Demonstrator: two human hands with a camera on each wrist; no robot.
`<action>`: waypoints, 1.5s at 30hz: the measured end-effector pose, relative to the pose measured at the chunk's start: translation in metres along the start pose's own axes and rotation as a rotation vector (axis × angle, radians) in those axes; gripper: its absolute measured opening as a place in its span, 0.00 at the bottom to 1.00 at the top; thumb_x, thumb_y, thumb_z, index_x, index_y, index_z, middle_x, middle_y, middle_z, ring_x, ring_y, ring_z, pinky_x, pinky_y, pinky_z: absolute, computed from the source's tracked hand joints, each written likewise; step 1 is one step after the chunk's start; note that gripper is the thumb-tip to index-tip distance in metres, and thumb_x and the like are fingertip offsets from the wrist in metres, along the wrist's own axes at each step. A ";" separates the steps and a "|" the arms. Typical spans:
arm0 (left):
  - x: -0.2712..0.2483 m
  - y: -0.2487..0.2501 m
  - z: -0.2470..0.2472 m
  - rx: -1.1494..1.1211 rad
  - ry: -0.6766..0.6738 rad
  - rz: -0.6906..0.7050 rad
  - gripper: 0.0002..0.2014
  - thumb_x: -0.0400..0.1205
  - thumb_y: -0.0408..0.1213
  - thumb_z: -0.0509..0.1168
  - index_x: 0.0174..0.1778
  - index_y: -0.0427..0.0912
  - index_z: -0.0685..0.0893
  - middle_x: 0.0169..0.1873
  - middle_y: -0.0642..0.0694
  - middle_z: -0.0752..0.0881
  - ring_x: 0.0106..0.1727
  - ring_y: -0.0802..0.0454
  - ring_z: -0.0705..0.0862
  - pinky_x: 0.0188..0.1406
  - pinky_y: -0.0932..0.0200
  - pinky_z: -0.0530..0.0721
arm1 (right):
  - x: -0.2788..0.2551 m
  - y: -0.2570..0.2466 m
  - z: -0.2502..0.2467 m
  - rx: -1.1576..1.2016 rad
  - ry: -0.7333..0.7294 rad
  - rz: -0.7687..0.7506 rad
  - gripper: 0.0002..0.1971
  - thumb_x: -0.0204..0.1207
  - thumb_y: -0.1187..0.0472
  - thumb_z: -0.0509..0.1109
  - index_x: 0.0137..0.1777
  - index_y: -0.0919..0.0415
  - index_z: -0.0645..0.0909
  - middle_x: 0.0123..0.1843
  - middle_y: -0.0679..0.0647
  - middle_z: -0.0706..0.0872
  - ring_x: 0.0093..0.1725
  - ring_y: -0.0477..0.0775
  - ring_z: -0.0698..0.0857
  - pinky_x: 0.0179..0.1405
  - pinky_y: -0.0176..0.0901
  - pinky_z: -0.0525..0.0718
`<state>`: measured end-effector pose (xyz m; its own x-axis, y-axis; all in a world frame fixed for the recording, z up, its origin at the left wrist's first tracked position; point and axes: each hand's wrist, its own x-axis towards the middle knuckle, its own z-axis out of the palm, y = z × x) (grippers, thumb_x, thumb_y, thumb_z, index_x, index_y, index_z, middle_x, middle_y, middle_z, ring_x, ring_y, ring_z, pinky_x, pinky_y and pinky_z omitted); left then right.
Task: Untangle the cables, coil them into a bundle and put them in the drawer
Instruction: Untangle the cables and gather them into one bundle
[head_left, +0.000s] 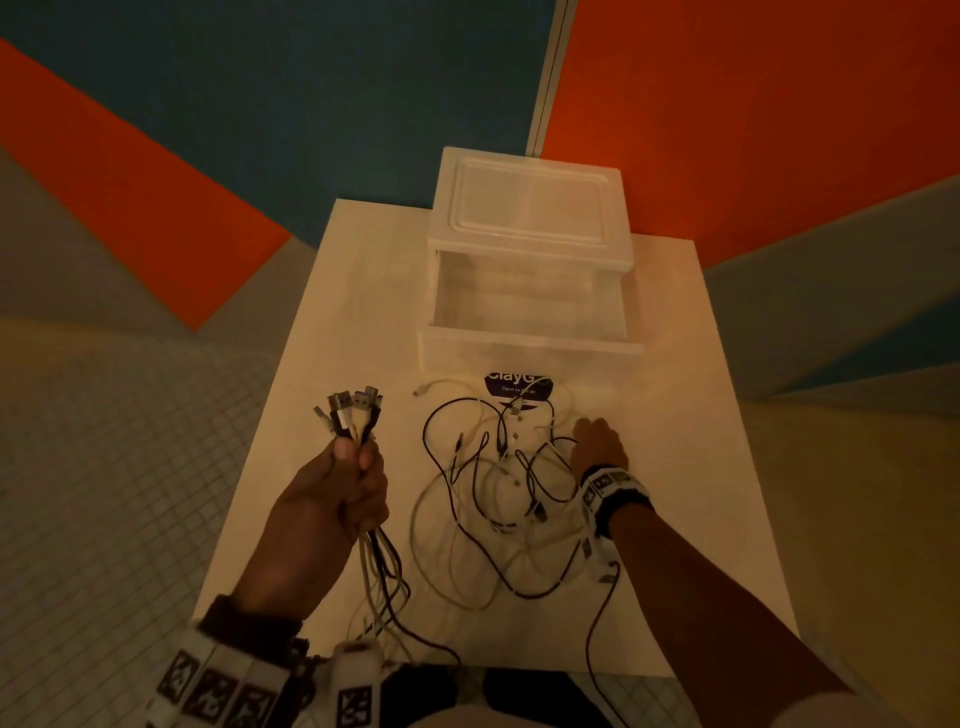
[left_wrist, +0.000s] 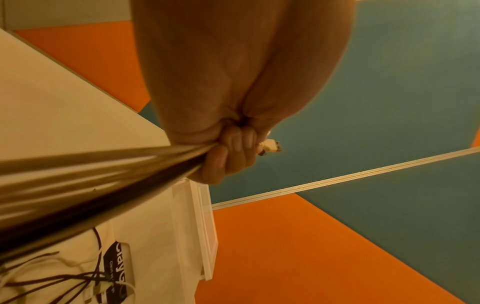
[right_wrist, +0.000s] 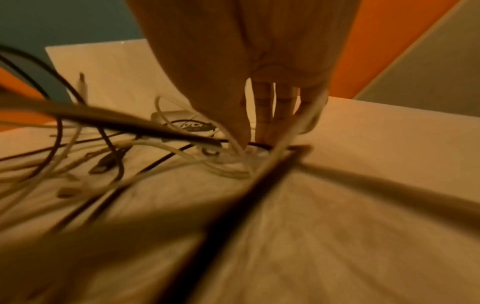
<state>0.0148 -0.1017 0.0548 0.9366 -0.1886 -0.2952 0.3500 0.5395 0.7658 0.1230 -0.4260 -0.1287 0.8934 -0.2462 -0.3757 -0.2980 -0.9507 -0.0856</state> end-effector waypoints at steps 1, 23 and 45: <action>0.000 -0.001 0.001 0.005 0.007 -0.003 0.16 0.79 0.54 0.65 0.38 0.44 0.77 0.28 0.50 0.64 0.25 0.57 0.61 0.23 0.63 0.65 | 0.000 0.000 0.002 -0.058 -0.011 -0.024 0.19 0.83 0.60 0.58 0.74 0.59 0.69 0.73 0.62 0.71 0.71 0.63 0.73 0.65 0.55 0.76; 0.017 -0.008 0.021 0.069 -0.012 -0.039 0.14 0.80 0.50 0.60 0.40 0.41 0.74 0.29 0.48 0.61 0.26 0.56 0.58 0.25 0.60 0.60 | -0.119 0.038 -0.134 0.636 -0.072 -0.066 0.15 0.85 0.68 0.55 0.51 0.70 0.85 0.41 0.60 0.85 0.41 0.48 0.85 0.40 0.36 0.76; 0.024 -0.022 0.051 0.186 0.006 -0.025 0.14 0.86 0.46 0.52 0.42 0.39 0.72 0.29 0.47 0.73 0.24 0.57 0.64 0.24 0.64 0.66 | -0.153 0.002 -0.103 0.795 0.076 -0.261 0.09 0.85 0.60 0.57 0.43 0.54 0.73 0.28 0.48 0.76 0.25 0.48 0.70 0.27 0.42 0.68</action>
<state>0.0306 -0.1601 0.0595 0.9276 -0.1948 -0.3187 0.3706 0.3733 0.8504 0.0201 -0.4092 0.0240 0.9783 -0.0762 -0.1929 -0.2015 -0.5700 -0.7965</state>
